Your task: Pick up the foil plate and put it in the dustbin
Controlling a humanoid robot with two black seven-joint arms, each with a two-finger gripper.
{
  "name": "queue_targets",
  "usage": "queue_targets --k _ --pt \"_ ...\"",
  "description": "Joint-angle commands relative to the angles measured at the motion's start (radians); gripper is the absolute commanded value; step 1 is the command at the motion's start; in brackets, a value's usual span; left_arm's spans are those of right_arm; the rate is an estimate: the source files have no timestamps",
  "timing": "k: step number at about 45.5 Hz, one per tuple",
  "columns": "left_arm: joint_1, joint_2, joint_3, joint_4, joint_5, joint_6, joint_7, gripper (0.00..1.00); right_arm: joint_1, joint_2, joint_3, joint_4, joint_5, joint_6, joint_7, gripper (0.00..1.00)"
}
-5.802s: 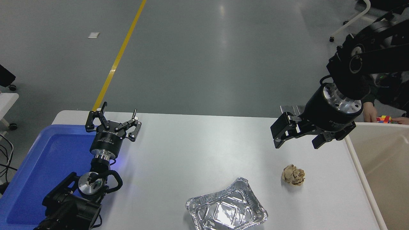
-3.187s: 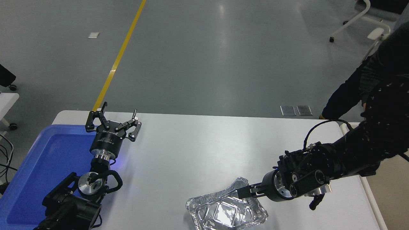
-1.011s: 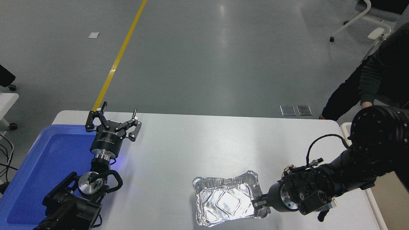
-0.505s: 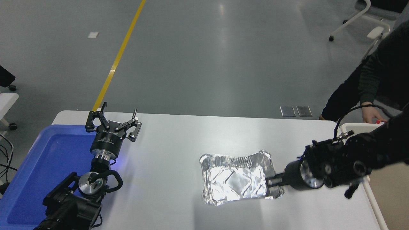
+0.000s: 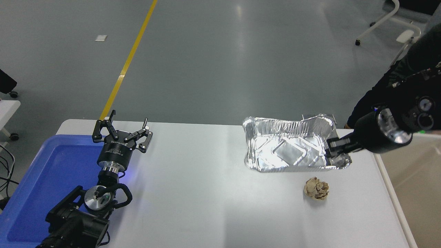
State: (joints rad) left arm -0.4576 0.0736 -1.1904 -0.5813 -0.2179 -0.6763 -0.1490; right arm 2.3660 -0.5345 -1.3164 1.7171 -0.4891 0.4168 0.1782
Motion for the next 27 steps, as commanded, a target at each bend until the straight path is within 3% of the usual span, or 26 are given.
queue_targets --k 1,9,16,27 --pt "0.001 0.000 0.000 0.000 0.000 0.000 0.000 0.99 0.170 -0.061 -0.112 -0.005 -0.034 0.111 -0.002 0.00" --pt "0.001 0.000 0.000 0.000 0.000 0.000 0.000 0.99 0.159 -0.113 -0.147 -0.088 -0.033 0.091 -0.005 0.00" --pt "0.001 0.000 0.000 0.000 0.000 0.000 0.000 0.99 -0.022 -0.234 -0.097 -0.341 -0.002 0.031 -0.005 0.00" --pt "0.001 0.000 0.000 0.000 0.000 0.000 0.000 0.99 -0.592 -0.407 0.297 -0.844 0.121 0.002 -0.006 0.00"
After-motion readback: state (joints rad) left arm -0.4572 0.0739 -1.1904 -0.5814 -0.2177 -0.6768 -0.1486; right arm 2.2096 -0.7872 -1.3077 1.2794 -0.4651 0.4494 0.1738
